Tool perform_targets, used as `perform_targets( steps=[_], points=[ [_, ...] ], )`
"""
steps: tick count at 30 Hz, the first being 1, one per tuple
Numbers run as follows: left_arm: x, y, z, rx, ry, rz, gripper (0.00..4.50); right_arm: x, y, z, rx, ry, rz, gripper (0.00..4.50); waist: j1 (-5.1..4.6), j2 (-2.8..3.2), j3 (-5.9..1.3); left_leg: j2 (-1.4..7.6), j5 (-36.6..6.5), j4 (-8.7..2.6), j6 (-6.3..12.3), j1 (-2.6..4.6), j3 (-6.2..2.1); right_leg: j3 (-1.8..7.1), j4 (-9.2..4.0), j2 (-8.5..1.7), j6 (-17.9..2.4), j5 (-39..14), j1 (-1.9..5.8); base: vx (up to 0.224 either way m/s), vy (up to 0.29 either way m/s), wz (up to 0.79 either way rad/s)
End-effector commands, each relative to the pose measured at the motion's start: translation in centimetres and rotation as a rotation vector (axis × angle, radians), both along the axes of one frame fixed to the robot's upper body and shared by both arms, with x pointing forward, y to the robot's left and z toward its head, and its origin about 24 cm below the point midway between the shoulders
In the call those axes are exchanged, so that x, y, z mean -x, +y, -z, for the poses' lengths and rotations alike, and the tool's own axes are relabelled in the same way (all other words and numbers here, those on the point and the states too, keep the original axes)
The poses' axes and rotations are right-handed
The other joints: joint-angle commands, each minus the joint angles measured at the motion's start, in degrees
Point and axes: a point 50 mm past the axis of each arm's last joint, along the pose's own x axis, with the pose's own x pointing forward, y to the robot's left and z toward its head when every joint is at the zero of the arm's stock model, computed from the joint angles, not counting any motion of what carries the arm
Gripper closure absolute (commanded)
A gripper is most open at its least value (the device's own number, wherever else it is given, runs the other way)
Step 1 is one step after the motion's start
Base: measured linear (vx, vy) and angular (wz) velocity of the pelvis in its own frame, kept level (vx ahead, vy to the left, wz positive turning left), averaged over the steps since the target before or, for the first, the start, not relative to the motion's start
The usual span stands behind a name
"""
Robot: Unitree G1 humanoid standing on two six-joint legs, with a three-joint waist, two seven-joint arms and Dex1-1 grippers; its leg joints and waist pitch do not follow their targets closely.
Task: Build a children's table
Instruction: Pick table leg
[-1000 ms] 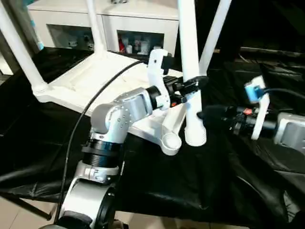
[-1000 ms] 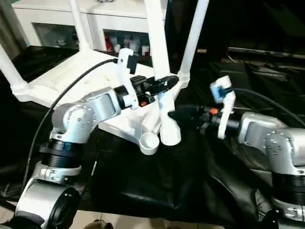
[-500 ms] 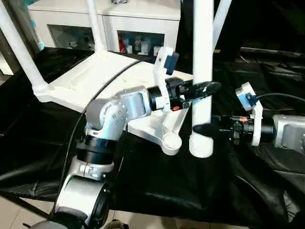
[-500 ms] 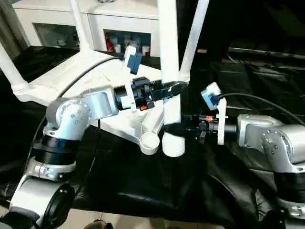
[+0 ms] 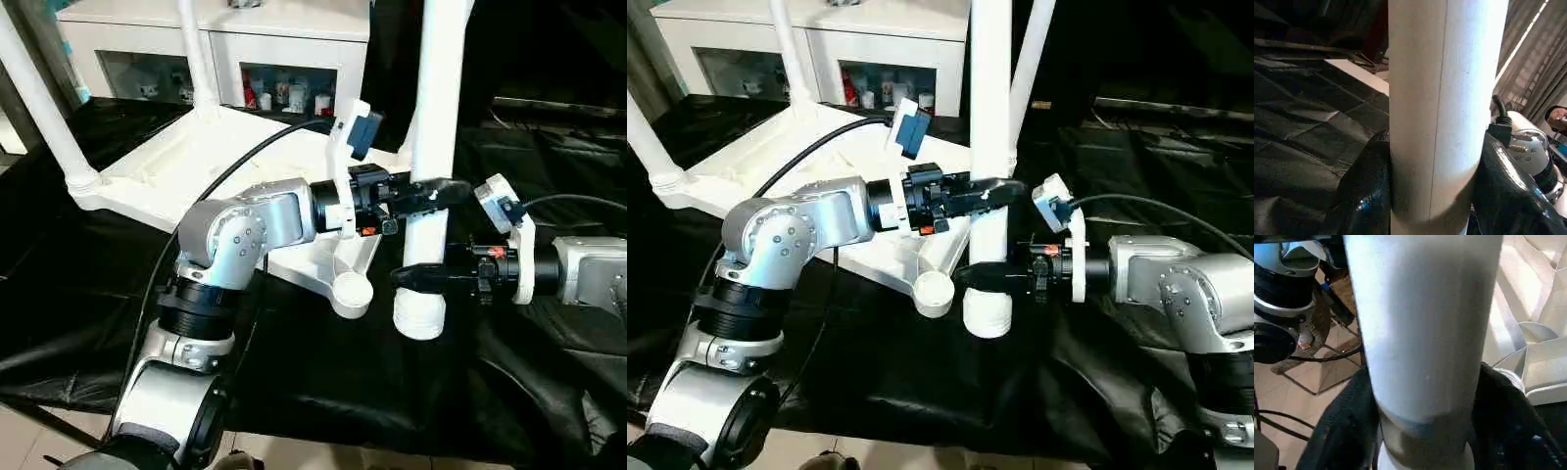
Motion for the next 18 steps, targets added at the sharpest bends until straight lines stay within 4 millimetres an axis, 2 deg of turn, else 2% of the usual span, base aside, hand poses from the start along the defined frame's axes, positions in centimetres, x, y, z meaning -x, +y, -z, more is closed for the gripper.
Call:
perform_targets(
  steps=[1, 6, 11, 17, 18],
  points=[
    [0.5, -0.21, -0.62, 0.018, -0.021, 0.035, 2.64, -0.23, 0.05, -0.41, 0.011, -0.016, -0.006, 2.19, 0.29, -1.29, -4.49, 0.39, -11.6, -3.46, 0.86, 1.42, -0.19, 0.61, -3.88, -0.75, -11.1, -16.3, 2.84, 0.0, 0.0, 0.0],
    [0.39, -0.19, -0.73, 0.027, -0.019, 0.031, 2.64, -0.22, -0.08, -0.16, 0.018, -0.013, 0.0, 2.55, 0.26, -1.18, -4.54, 0.38, -11.7, -3.45, 0.73, 1.43, -0.22, 0.61, -3.88, -0.74, -11.2, -16.2, 2.86, 0.0, 0.0, 0.0],
    [0.29, -0.17, -0.89, 0.037, -0.016, 0.029, 2.64, -0.16, -0.07, 0.01, 0.017, -0.008, -0.003, 2.6, 0.29, -1.31, -4.5, 0.34, -11.9, -3.44, 0.78, 1.39, -0.2, 0.59, -3.94, -0.74, -10.9, -16.8, 2.86, 0.0, 0.0, 0.0],
    [0.15, -0.13, -1.04, 0.044, -0.019, 0.023, 2.64, -0.33, 0.06, 0.22, 0.028, -0.027, 0.005, 2.6, 0.3, -1.36, -4.48, 0.34, -11.9, -3.43, 0.73, 1.38, -0.2, 0.58, -3.99, -0.77, -10.6, -17.3, 2.81, 0.0, 0.0, 0.0],
    [0.16, -0.12, -1.05, 0.045, -0.021, 0.024, 2.64, -0.37, 0.08, 0.25, 0.03, -0.031, 0.007, 2.25, 0.29, -1.36, -4.5, 0.32, -11.9, -3.42, 0.76, 1.39, -0.19, 0.59, -4.02, -0.77, -10.6, -17.4, 2.81, 0.0, 0.0, 0.0]
  ],
)
